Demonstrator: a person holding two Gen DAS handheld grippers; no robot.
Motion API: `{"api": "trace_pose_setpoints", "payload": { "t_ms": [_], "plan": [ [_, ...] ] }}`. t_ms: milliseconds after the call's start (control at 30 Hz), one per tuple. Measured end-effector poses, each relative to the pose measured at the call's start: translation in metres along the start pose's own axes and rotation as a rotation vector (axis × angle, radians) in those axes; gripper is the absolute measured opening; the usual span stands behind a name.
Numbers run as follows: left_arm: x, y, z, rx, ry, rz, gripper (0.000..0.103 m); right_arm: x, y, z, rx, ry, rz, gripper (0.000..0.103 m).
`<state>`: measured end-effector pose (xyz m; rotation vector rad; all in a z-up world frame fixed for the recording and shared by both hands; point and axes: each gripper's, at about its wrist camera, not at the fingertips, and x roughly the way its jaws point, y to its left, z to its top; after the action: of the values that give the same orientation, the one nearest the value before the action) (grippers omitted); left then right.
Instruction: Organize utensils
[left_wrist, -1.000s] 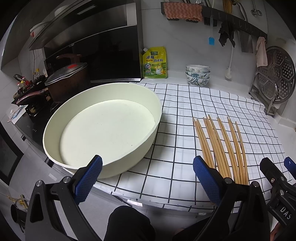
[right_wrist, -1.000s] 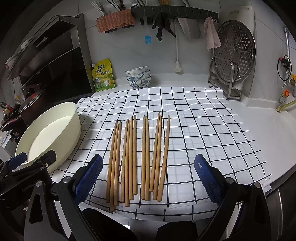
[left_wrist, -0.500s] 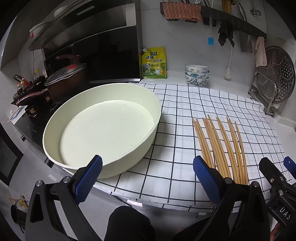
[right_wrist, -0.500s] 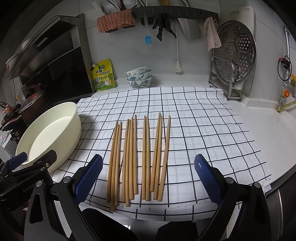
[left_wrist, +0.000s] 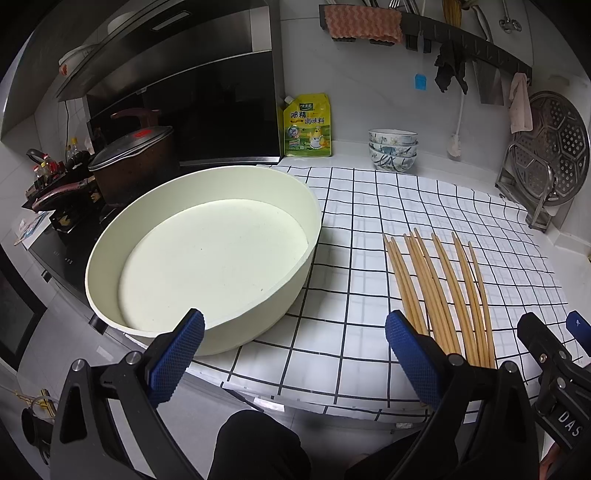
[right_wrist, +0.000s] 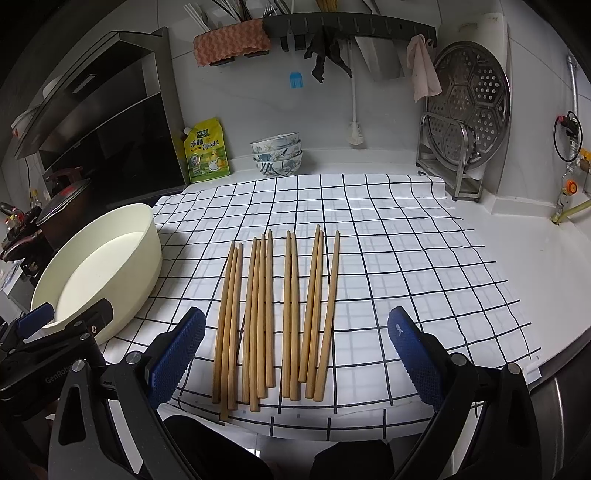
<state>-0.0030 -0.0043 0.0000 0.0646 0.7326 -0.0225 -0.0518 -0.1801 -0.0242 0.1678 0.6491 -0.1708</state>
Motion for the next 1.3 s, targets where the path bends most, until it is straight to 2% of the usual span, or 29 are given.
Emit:
{"api": "trace_pose_setpoints", "payload": {
  "t_ms": [1300],
  "plan": [
    [0.014, -0.008, -0.007, 0.016, 0.031, -0.006, 0.097, 0.011, -0.01, -0.001, 0.013, 0.018, 0.009, 0.095]
  ]
}}
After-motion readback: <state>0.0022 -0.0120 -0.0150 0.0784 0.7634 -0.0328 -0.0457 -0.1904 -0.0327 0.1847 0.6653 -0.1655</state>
